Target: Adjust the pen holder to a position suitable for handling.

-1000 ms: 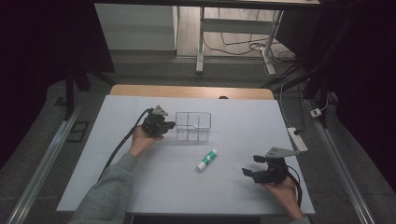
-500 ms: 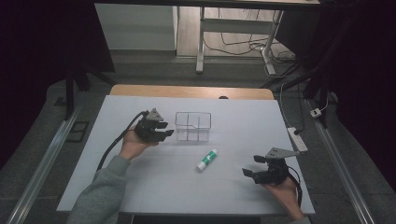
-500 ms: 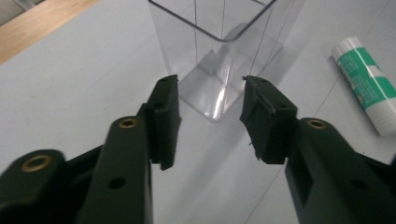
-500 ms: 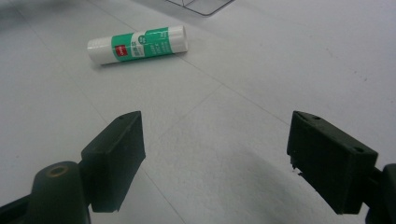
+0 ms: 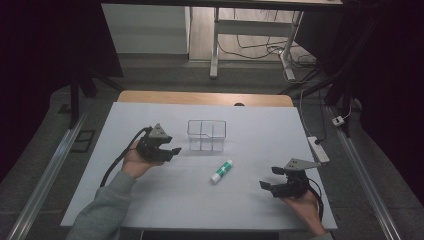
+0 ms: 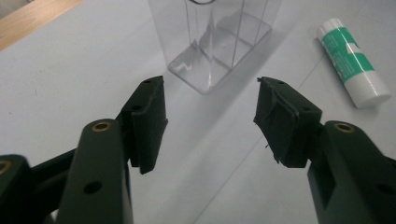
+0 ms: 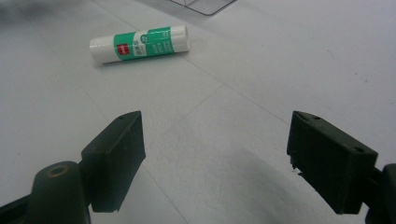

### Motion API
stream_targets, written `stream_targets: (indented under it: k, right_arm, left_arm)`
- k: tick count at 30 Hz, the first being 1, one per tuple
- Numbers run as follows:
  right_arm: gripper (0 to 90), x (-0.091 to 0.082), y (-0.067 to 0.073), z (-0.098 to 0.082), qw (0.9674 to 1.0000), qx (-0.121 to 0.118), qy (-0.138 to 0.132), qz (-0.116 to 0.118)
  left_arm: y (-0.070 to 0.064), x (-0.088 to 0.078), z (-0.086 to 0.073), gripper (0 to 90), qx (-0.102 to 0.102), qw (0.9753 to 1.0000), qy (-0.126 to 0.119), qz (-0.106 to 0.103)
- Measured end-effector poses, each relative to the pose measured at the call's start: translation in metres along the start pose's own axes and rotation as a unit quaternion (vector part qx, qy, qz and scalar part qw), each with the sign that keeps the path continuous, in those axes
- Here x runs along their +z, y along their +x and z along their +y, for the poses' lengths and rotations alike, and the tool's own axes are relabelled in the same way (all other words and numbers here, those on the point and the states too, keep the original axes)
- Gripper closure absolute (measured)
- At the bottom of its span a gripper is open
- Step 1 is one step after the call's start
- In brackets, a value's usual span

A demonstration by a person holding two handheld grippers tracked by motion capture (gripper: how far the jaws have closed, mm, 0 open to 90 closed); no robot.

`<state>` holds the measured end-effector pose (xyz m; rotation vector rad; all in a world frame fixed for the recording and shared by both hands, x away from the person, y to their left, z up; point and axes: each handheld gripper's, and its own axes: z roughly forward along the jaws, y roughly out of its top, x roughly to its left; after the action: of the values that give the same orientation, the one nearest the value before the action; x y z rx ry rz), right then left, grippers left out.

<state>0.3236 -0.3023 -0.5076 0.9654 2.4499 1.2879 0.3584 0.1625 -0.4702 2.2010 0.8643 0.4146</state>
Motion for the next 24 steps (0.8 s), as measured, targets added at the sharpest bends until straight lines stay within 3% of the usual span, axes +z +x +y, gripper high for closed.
stream_targets:
  k: [4, 10, 24]
  right_arm:
    - [18.8, -0.001, 0.0, 0.0, 1.0, 0.0, -0.001, -0.001]
    - [18.9, 0.0, 0.0, -0.001, 1.0, -0.002, 0.003, -0.003]
    - [18.8, -0.001, 0.0, -0.001, 1.0, -0.004, 0.004, -0.004]
  left_arm:
    - [-0.002, -0.006, 0.0, 39.0, -0.004, 0.9997, 0.003, -0.024]
    - [-0.011, -0.008, 0.006, 36.6, -0.015, 0.9976, -0.012, -0.067]
    - [-0.03, 0.002, 0.014, 32.8, -0.005, 0.9961, -0.002, -0.088]
